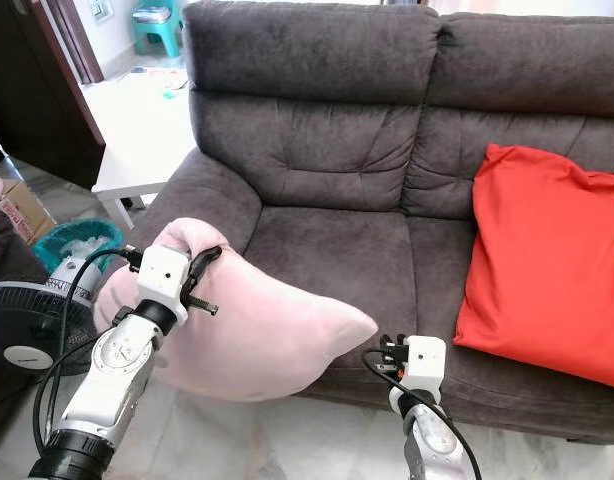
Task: Move the pillow to the sofa from floor
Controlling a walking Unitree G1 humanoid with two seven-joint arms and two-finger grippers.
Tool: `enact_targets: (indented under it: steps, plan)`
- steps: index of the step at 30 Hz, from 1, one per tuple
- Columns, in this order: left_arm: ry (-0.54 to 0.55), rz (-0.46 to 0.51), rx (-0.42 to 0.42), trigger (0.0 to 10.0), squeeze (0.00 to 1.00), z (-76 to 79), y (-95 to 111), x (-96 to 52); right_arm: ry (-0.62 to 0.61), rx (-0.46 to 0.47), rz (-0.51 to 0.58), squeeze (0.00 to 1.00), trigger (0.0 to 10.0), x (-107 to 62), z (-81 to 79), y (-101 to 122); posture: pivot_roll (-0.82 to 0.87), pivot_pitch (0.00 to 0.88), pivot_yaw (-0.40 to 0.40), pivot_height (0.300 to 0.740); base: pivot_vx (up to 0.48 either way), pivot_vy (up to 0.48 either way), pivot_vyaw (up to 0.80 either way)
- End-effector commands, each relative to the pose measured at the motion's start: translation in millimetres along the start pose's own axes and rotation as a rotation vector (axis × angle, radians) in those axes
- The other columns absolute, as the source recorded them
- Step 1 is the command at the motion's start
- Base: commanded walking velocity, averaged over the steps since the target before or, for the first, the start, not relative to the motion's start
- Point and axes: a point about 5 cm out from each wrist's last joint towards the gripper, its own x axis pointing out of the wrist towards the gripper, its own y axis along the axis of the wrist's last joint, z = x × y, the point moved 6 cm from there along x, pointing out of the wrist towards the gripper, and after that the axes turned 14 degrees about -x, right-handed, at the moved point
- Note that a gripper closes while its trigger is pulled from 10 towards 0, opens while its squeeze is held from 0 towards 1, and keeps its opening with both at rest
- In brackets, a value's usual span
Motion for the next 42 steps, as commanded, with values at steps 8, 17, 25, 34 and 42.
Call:
enact_targets:
  steps: [8,17,25,34,42]
  plan:
    - [-0.084,-0.002,0.047,10.0,0.00,6.6,7.8,10.3,0.248,-0.179,-0.153,0.00,10.0,-3.0,-5.9,-21.3,0.06,0.028,0.018,0.740,0.000,0.000,0.00]
    - [-0.155,-0.035,0.088,10.0,0.00,16.7,0.8,12.2,0.399,-0.292,-0.088,0.00,10.0,-7.4,-4.4,-8.0,0.05,0.021,0.024,0.740,0.000,0.000,0.00]
    - [-0.196,-0.048,0.109,10.0,0.00,21.5,-1.5,15.2,0.631,-0.343,-0.105,0.00,10.0,-20.8,-32.9,-16.5,0.05,0.005,0.025,0.740,0.000,0.000,0.00]
    - [-0.246,-0.057,0.110,10.0,0.00,32.0,-4.4,16.0,0.684,-0.428,-0.150,0.32,10.0,-23.6,-39.7,-25.8,0.06,0.000,0.024,0.740,0.000,0.000,0.00]
    - [-0.280,-0.054,0.109,10.0,0.00,37.7,-2.7,16.8,0.622,-0.463,-0.145,1.00,10.0,-14.4,-37.5,-21.2,0.07,0.000,0.020,0.740,0.000,0.000,0.00]
